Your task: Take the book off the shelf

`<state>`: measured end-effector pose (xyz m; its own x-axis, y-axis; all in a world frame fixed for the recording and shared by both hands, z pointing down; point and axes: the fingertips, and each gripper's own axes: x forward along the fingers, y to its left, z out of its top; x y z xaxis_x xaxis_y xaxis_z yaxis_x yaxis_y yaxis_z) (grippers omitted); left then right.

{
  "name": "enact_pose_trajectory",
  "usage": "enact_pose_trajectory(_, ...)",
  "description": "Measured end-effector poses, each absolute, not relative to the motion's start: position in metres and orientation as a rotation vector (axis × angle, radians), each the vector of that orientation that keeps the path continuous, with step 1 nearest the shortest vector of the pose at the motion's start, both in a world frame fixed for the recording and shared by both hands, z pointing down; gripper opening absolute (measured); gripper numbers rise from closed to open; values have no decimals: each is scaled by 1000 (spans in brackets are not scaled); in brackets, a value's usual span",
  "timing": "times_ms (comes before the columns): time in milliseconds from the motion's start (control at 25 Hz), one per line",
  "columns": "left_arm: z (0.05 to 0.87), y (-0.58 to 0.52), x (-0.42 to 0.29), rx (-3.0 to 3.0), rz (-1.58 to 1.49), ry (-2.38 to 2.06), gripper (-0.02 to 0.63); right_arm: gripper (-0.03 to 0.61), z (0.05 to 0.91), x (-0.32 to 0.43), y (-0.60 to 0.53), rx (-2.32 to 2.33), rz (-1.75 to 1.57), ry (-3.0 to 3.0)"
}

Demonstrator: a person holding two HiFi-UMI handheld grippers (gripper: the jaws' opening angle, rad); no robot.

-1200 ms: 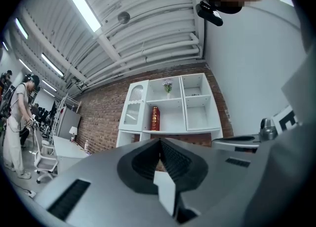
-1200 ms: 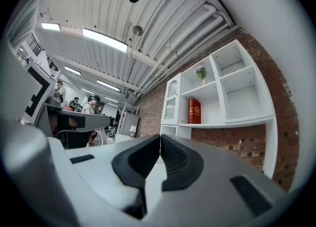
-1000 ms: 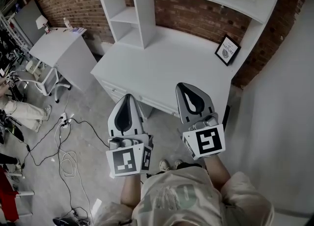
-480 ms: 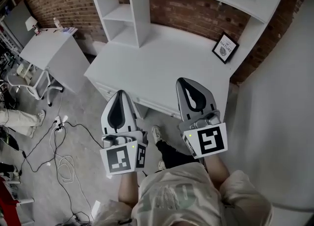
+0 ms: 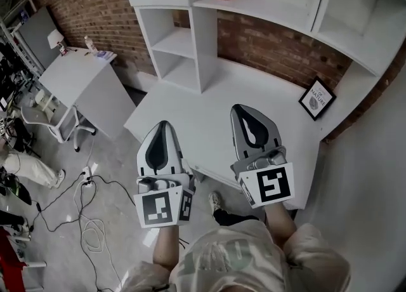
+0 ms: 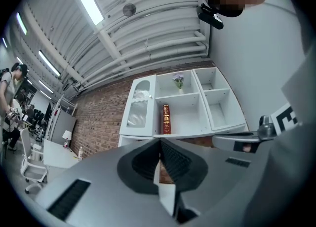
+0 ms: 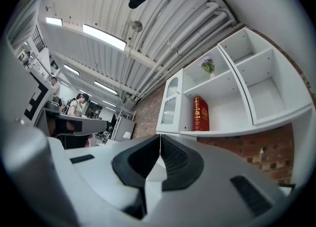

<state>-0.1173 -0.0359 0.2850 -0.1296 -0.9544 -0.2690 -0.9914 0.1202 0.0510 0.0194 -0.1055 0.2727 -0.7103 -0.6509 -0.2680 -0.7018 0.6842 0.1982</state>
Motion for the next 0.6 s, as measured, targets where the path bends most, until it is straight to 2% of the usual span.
enact_pose_trajectory(600,258,-205,-161,-2013,359,2100,12,15,247,-27,-271,-1205,446,2643)
